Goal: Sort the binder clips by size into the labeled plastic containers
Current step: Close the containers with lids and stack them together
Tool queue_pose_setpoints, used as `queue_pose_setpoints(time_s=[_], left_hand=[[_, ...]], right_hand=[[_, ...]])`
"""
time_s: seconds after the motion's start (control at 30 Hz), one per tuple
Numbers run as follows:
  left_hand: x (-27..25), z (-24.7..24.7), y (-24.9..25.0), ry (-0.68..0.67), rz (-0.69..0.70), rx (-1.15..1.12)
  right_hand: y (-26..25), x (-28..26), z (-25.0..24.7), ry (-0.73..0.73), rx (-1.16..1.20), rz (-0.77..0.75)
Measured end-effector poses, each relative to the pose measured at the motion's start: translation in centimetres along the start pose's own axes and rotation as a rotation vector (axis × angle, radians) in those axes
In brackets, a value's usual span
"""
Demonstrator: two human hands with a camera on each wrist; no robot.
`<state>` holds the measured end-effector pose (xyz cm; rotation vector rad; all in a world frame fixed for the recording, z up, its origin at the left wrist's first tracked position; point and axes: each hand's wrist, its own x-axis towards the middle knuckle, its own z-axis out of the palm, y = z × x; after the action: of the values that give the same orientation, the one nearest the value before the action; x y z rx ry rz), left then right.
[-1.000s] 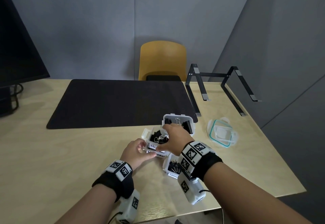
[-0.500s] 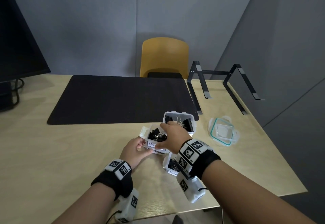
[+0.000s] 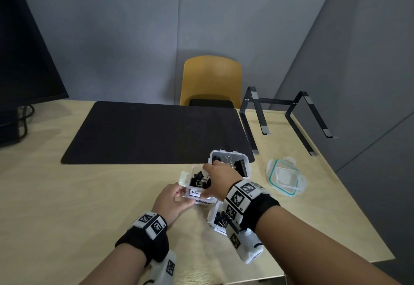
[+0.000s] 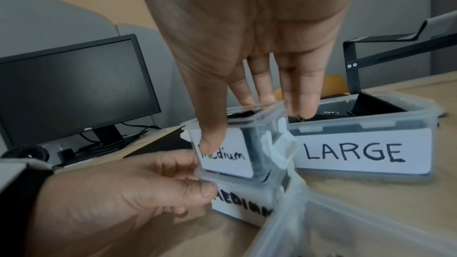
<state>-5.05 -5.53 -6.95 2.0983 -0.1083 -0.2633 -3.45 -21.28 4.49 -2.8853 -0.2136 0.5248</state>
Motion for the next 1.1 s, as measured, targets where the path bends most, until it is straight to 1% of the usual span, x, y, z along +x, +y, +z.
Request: queue_pose_setpoints(time_s=[0.13, 0.3, 0.4, 0.5, 0.6, 0.67, 0.77, 0.83, 0.9, 1.0, 1.1], left_hand=[[0.2, 0.2, -0.3, 0.002, -0.025, -0.005], [0.1, 0.3, -0.5, -0.014, -0.029, -0.019], [0.2, 0.4, -0.5, -0.004, -0.029, -0.033], [0.7, 0.2, -0.8, -0.028, -0.068, -0.025], [1.0, -0.2, -0.4, -0.030, -0.099, -0.018], [1.0, -0.5, 0.2, 0.019, -0.066, -0.032], [1.1, -1.0, 1.2, 0.138, 0.069, -0.054], [1.4, -1.0, 1.7, 0.117, 0.159, -0.021], [1.7, -0.5, 2.2, 0.062, 0.204, 0.034], [2.0, 0.5, 2.7, 0.027, 0.192, 0.168], [2.4, 1.0, 2.9, 0.033, 0.148, 0.193]], right_hand=[[-0.1, 0.0, 0.0, -0.018, -0.001, -0.010], [0.5, 0.1, -1.0, -0.088, 0.097, -0.009], [0.7, 0.1, -0.8, -0.070, 0.107, -0.017], [0.9, -0.1, -0.8, -0.040, 0.143, -0.010], [1.2, -0.4, -1.7, 0.024, 0.205, -0.016], [1.6, -0.6, -2.8, 0.079, 0.238, -0.005], [2.2, -0.8, -4.1, 0.134, 0.240, 0.024], [2.7, -0.9, -4.4, 0.147, 0.242, 0.054], [3.0, -1.1, -4.6, 0.155, 0.244, 0.072], [3.2, -1.4, -4.5, 0.151, 0.244, 0.079], [3.4, -1.6, -4.2, 0.145, 0.247, 0.087]])
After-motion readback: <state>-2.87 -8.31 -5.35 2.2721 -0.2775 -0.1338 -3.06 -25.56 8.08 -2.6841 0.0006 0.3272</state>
